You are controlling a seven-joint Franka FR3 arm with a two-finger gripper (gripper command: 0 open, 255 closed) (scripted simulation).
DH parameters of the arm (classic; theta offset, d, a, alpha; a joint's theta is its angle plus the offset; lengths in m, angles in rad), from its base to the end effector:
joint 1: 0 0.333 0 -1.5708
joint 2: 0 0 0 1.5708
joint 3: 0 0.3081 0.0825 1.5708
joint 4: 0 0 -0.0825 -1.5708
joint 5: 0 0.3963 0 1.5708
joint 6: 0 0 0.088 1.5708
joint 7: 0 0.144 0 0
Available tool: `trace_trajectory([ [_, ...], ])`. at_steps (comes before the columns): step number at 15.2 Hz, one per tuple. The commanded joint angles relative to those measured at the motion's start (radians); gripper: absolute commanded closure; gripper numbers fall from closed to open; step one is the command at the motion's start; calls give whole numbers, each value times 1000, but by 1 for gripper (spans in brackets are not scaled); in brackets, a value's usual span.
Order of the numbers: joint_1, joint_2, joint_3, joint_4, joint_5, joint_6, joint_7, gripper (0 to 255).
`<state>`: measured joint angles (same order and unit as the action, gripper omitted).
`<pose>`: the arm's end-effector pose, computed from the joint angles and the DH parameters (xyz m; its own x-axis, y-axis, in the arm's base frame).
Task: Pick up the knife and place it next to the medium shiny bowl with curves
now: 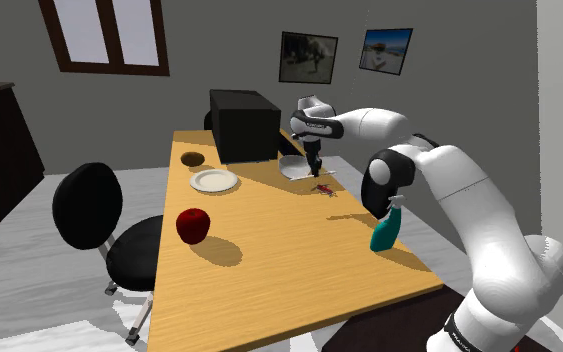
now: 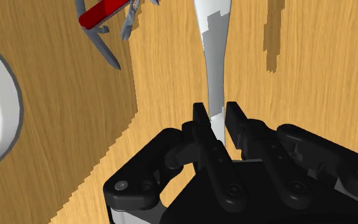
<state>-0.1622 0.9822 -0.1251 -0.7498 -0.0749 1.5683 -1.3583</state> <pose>0.7461 -0.1908 0.3013 0.4118 0.8876 -0.2064 0.8901 -0.4403 -0.1176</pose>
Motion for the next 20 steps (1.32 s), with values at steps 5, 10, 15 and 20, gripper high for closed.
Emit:
trace_trajectory([
  [5,-1,14,1,-52,0,66,6,255],
  [10,1,24,2,-102,0,125,13,255],
  [15,1,44,4,-132,0,176,20,255],
  [20,1,72,5,-149,1,220,26,255],
])
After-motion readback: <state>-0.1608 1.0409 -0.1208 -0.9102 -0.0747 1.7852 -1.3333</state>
